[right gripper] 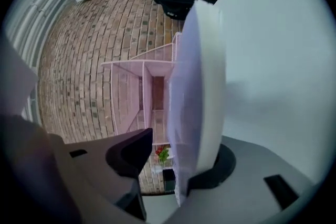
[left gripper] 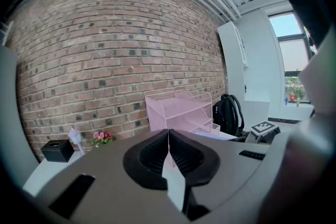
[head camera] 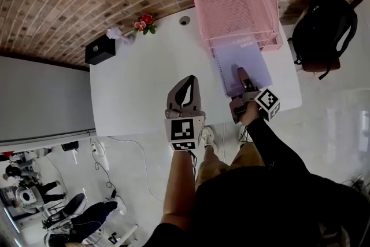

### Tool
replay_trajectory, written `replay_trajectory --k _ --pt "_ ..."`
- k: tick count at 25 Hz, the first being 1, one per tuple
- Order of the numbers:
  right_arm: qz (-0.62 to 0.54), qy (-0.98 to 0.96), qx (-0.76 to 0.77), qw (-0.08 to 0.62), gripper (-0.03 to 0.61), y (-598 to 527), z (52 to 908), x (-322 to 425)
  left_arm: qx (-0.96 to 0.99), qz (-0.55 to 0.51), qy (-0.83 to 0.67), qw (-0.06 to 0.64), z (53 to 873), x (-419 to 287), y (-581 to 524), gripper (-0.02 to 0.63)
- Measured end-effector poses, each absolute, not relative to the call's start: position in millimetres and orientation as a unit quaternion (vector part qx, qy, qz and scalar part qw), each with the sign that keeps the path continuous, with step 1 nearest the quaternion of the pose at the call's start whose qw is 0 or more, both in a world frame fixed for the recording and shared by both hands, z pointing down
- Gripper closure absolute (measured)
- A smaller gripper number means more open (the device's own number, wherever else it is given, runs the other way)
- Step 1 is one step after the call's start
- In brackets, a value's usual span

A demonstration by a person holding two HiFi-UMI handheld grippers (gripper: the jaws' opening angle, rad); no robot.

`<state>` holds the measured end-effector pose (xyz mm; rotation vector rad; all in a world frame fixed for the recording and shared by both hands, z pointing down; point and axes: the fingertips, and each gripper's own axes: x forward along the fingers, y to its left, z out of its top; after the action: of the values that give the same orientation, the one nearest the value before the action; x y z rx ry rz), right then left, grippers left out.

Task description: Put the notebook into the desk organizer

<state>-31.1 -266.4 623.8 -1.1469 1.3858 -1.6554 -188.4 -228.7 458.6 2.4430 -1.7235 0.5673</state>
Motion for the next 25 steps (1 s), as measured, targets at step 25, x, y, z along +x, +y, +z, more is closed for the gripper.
replay_trajectory --k 25 --pt "-0.55 0.751 -0.357 0.08 0.497 -248 619 -92 0.805 0.179 -0.563 0.056 460 -209 -222 0.597"
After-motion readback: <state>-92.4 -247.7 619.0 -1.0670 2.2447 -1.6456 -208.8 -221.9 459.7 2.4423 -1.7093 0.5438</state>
